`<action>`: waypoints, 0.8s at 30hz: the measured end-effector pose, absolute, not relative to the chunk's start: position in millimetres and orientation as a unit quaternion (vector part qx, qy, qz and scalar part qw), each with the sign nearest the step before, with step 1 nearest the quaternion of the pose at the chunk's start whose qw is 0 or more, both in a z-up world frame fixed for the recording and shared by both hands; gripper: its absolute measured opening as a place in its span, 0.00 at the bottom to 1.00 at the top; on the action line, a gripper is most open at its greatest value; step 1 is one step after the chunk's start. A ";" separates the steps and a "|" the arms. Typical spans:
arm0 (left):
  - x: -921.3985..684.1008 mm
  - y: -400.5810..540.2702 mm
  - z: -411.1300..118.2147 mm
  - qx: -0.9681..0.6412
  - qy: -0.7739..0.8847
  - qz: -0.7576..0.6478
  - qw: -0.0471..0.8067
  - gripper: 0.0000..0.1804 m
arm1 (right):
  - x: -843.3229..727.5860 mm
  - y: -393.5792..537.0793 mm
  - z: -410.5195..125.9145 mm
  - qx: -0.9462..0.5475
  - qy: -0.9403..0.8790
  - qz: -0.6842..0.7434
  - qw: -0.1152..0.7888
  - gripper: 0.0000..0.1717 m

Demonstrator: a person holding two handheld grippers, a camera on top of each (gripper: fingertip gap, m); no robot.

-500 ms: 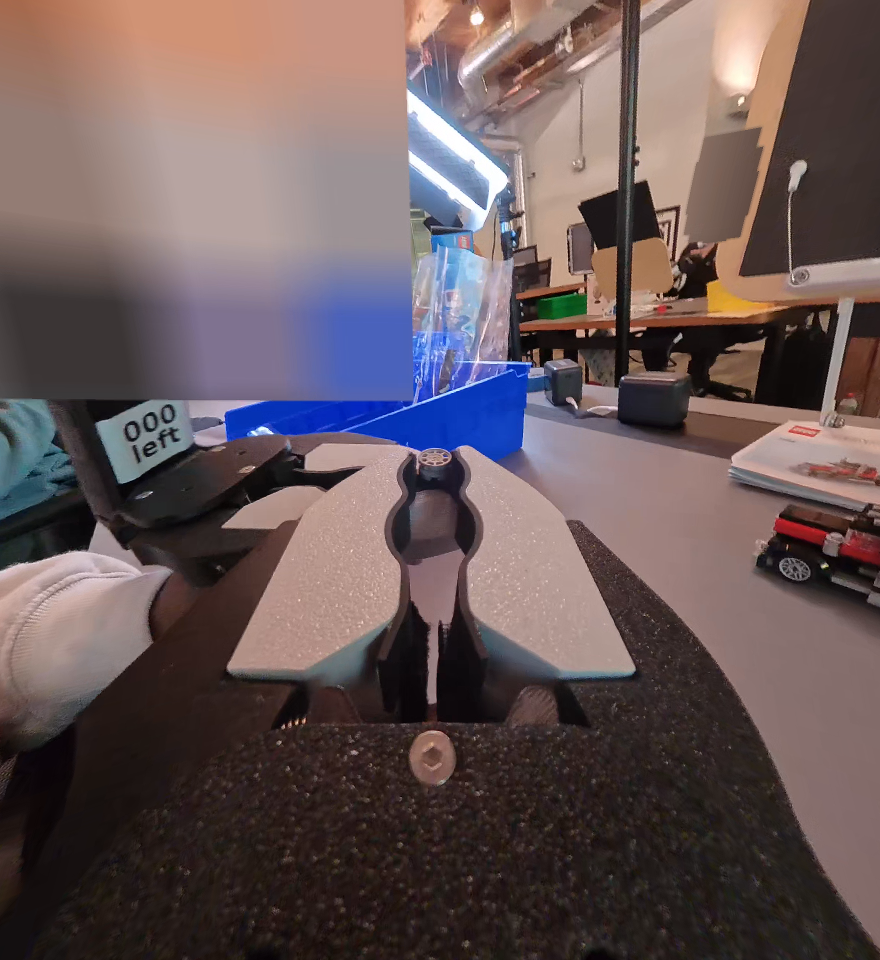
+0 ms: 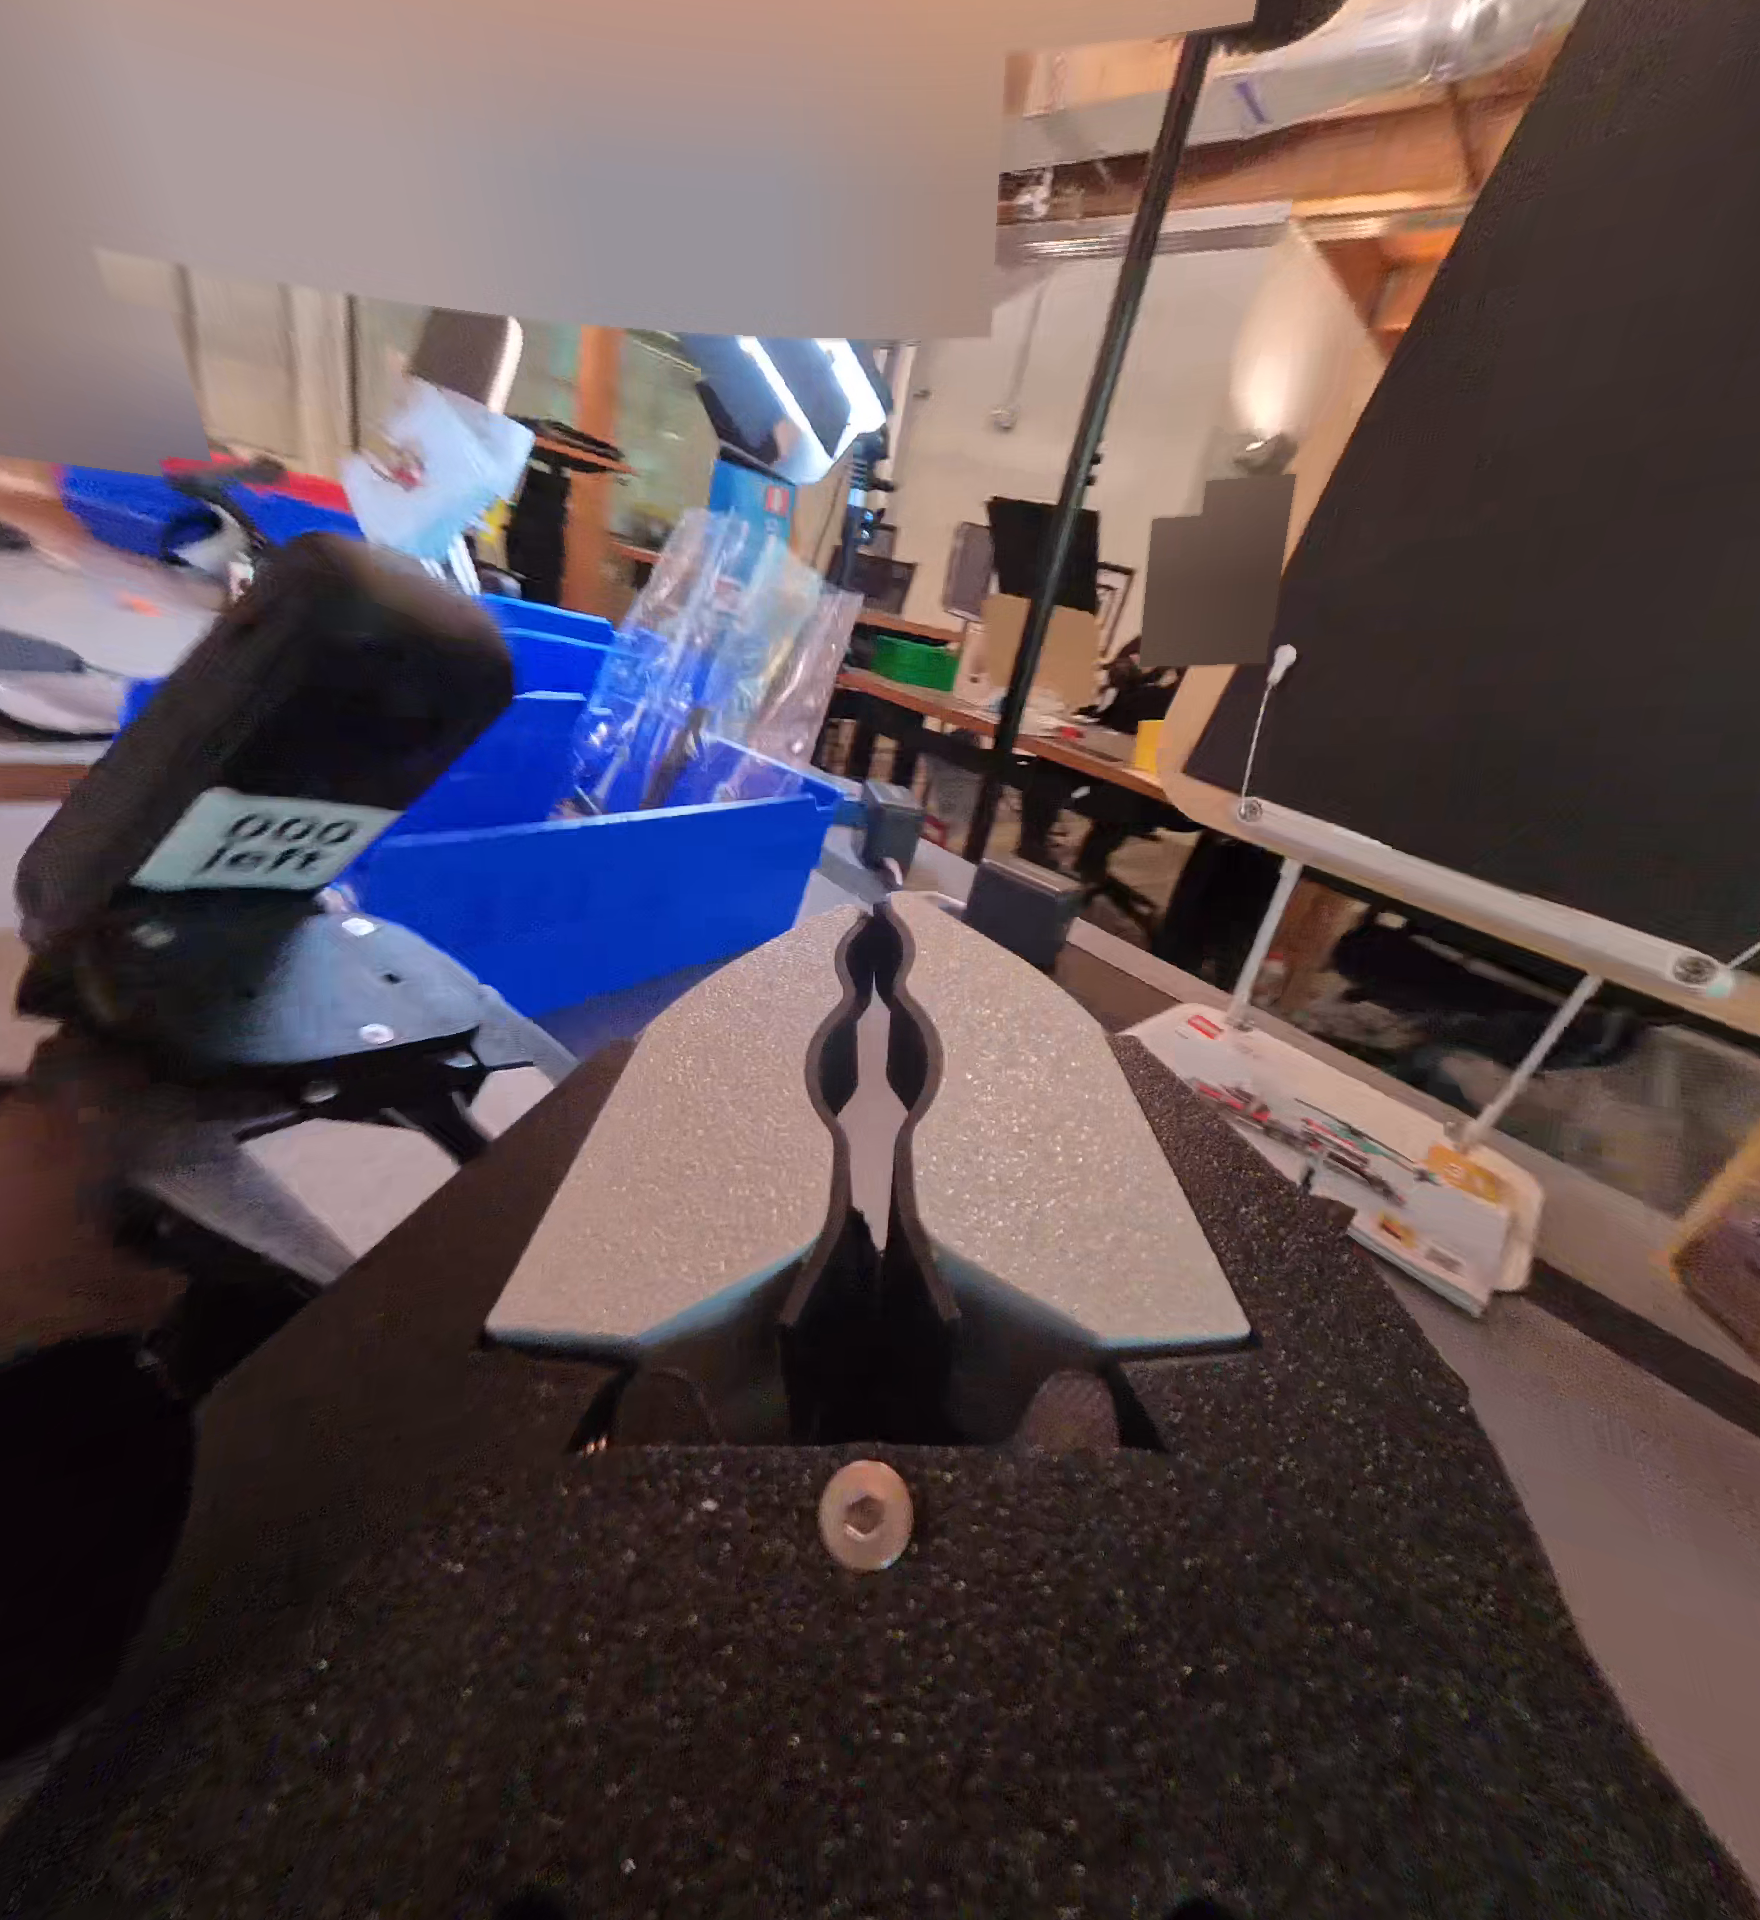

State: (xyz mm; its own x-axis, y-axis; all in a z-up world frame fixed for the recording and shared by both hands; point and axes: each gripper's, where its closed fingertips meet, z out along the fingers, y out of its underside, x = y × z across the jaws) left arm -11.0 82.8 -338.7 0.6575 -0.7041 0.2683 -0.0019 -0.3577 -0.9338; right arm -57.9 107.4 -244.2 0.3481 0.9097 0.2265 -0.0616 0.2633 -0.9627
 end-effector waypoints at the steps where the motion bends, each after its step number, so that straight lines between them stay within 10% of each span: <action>1: -12.4 85.6 -331.4 -0.739 0.238 -0.321 0.542 0.03 | -54.9 111.2 -240.5 -0.493 -0.437 0.397 0.639 0.00; 9: -42.9 94.4 -302.6 -0.684 0.167 -0.349 0.618 0.03 | -60.0 83.6 -283.5 -0.544 -0.393 0.643 0.367 0.17; 24: -46.1 97.7 -316.7 -0.640 0.396 0.120 0.647 0.03 | -48.3 72.4 -301.5 -0.513 -0.637 0.459 0.347 0.12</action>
